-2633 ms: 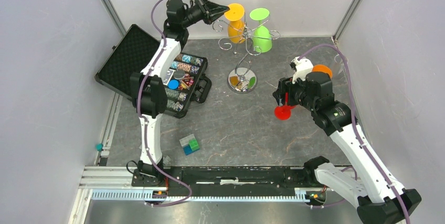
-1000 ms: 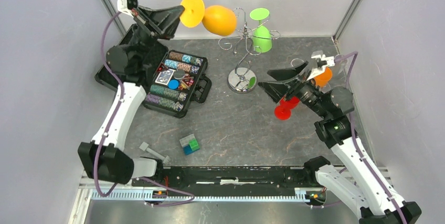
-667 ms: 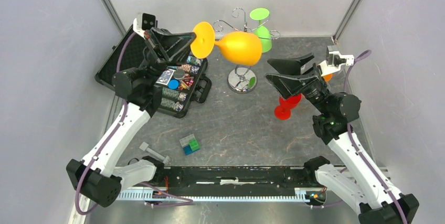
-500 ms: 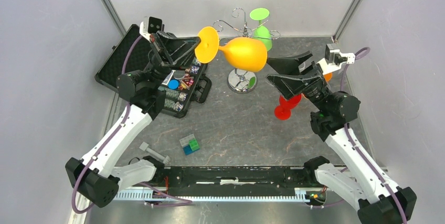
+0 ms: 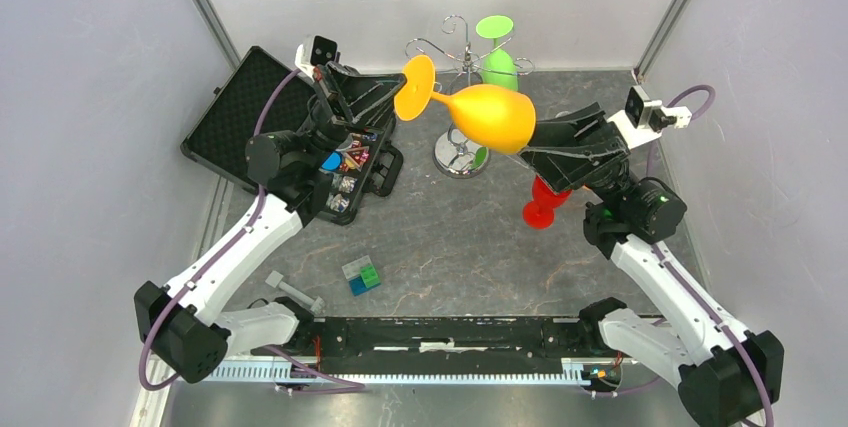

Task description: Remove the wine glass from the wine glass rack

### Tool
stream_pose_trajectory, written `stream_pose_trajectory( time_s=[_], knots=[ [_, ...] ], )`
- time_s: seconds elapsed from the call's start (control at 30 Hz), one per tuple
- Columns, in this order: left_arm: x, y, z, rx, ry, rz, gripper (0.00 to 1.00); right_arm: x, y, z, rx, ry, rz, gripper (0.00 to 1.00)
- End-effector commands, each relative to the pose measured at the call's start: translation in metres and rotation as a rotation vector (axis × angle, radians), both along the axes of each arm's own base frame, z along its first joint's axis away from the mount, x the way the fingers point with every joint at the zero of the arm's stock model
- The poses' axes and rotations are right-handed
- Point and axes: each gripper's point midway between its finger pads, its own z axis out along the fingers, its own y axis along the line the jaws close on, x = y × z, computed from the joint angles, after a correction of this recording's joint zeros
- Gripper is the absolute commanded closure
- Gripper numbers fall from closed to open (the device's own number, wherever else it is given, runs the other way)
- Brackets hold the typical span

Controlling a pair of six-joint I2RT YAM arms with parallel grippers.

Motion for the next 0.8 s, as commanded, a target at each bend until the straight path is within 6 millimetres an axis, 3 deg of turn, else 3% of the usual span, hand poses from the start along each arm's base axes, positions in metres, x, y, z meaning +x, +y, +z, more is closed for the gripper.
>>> stream_pose_trajectory(
  time_s=[0.0,0.07,0.23,0.33,0.37,0.43,0.5,0.6,0.77],
  knots=[
    [-0.010,0.006,0.009,-0.039,-0.042,-0.013,0.98,-0.033,-0.008,0.015,0.051,-0.113,0.087,0.54],
    [-0.013,0.005,0.010,-0.036,-0.072,-0.011,0.97,-0.032,-0.007,0.017,0.047,-0.112,0.087,0.66],
    [-0.018,-0.001,0.007,0.019,-0.128,0.000,0.80,-0.028,-0.004,0.022,0.026,-0.115,0.063,0.99],
    [-0.022,-0.003,0.005,0.033,-0.164,0.004,0.67,-0.022,-0.003,0.026,-0.001,-0.114,0.011,1.00],
    [-0.023,-0.003,0.004,0.036,-0.178,0.008,0.58,-0.020,-0.003,0.028,-0.010,-0.121,-0.020,1.00],
    [-0.025,-0.004,0.000,0.049,-0.207,0.022,0.30,-0.012,-0.003,0.031,-0.045,-0.122,-0.096,1.00],
    [-0.024,-0.005,-0.009,0.069,-0.227,0.052,0.15,0.002,-0.003,0.031,-0.095,-0.096,-0.196,1.00],
    [-0.016,-0.006,-0.026,0.108,-0.230,0.106,0.01,0.021,-0.016,0.036,-0.158,-0.071,-0.398,1.00],
    [0.007,-0.001,-0.060,0.219,-0.221,0.210,0.00,0.053,-0.059,0.023,-0.309,0.068,-0.774,1.00]
  ],
)
